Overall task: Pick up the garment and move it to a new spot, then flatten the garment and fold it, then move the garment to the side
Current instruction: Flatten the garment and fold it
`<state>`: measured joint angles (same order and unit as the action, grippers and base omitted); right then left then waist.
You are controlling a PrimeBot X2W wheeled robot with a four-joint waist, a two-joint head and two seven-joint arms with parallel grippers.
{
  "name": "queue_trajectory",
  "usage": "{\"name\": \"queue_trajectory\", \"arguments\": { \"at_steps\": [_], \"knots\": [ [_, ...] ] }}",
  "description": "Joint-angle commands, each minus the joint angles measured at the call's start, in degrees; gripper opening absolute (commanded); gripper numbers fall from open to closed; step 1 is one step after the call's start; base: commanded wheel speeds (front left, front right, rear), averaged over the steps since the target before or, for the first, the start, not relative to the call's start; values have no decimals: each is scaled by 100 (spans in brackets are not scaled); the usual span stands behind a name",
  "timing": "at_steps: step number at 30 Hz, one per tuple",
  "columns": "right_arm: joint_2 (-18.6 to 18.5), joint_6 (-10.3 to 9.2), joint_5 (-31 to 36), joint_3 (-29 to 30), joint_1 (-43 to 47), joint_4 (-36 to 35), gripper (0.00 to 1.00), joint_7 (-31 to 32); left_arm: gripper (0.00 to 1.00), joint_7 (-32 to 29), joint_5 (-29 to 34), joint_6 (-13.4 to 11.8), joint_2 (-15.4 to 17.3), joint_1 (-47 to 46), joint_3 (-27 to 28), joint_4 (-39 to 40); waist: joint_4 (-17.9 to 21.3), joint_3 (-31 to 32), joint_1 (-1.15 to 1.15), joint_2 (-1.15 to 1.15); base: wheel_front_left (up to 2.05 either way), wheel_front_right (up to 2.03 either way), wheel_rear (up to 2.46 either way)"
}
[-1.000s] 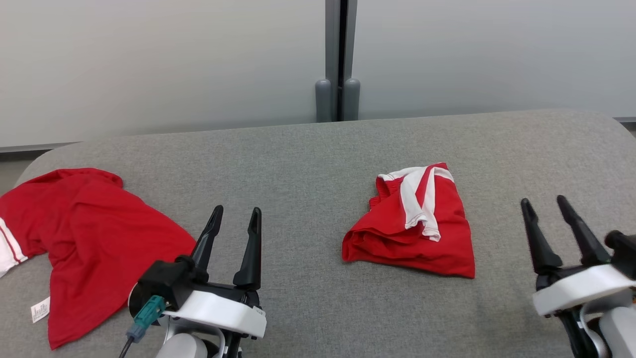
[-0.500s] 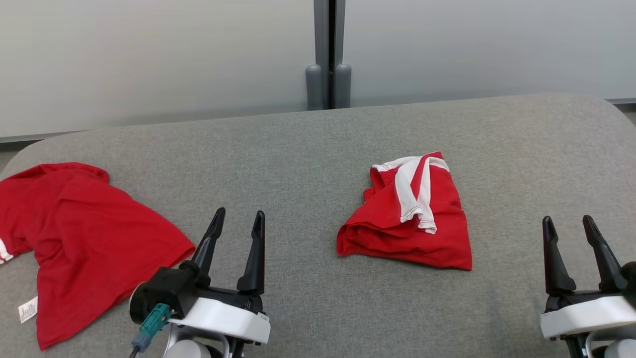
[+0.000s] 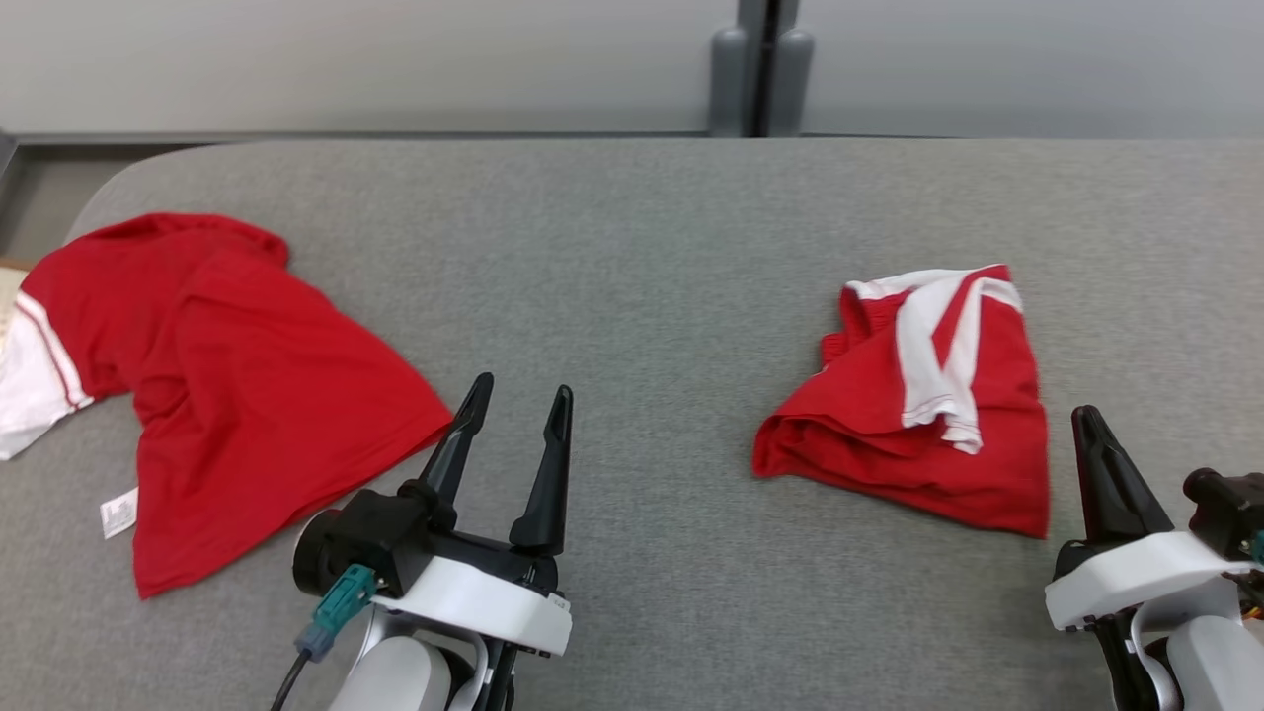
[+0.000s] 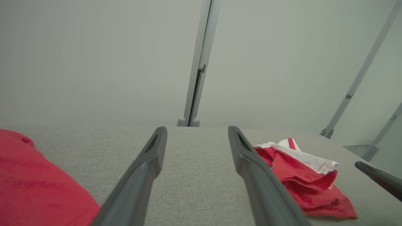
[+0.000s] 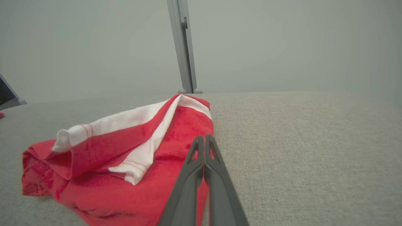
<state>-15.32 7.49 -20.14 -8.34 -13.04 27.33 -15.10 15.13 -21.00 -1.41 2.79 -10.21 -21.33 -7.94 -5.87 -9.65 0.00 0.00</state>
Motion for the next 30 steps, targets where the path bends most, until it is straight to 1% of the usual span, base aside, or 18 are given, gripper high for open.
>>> {"name": "queue_trajectory", "arguments": {
  "at_steps": [1, 7, 12, 19, 28, 30],
  "knots": [
    [17, 1, -137, -22, -124, 141, 0, -8, 100, 2, -16, -26, 22, -107, -28, 8, -258, -225, 0, 0, 0, 0, 0],
    [-101, 1, -321, -341, -404, 692, 0, -7, 100, 2, -81, -77, 22, -233, -140, 33, -574, -413, 0, 0, 0, 0, 0],
    [-161, 1, -430, -690, -591, 1018, 0, -7, 100, 2, -148, -127, 23, -271, -222, 50, -749, -463, 0, 0, 0, 0, 0],
    [-272, 1, -613, -1067, -826, 980, 0, -8, 100, 2, -226, -177, 22, -268, -309, 41, -894, -404, 0, 0, 0, 0, 0],
    [-466, 1, -667, -1224, -1131, 800, 0, -6, 100, 2, -336, -230, 22, -212, -390, 88, -1100, -389, 0, 0, 0, 0, 0],
    [-595, 1, -652, -1306, -1349, 852, 0, 82, 100, 2, -471, -254, 22, -217, -419, 132, -1205, -461, 0, 0, 0, 0, 0]
  ]
}}
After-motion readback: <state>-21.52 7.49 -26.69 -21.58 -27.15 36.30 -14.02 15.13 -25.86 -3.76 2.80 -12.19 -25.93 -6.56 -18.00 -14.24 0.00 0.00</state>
